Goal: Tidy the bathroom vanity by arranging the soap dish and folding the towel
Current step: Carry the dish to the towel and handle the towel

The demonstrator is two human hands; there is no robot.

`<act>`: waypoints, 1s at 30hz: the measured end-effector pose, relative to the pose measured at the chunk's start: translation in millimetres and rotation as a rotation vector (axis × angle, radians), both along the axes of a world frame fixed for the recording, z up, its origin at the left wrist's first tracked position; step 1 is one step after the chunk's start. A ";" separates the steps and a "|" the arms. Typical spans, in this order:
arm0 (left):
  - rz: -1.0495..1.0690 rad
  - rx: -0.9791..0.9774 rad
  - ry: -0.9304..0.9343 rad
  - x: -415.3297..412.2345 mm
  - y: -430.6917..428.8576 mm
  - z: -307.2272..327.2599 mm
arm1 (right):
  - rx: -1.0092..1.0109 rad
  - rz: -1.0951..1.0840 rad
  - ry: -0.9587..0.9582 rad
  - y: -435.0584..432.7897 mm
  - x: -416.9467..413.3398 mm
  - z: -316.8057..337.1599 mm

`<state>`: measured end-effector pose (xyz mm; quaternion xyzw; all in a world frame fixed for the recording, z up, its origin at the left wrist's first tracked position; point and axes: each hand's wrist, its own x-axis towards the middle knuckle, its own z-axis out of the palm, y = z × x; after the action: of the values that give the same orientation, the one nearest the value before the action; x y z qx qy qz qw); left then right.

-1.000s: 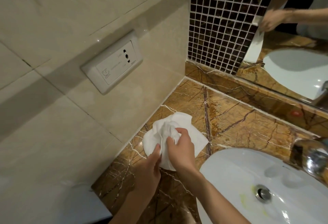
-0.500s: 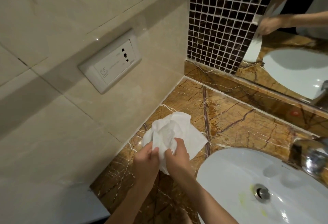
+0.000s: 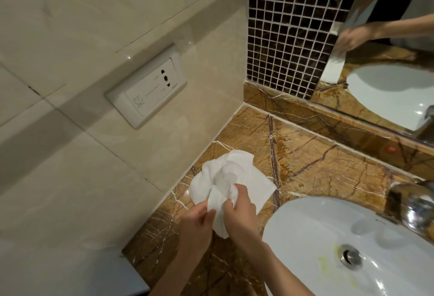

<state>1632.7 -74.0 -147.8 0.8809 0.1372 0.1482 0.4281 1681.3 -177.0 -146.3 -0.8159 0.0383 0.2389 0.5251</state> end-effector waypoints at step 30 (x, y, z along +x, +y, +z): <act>0.065 -0.364 0.259 9.3 10.4 1.5 | 0.162 0.007 -0.040 -2.4 17.2 5.4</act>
<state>1642.0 -63.6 -146.3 0.7960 0.2438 0.0207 0.5537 1698.5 -179.5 -140.9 -0.7754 0.0054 0.2269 0.5893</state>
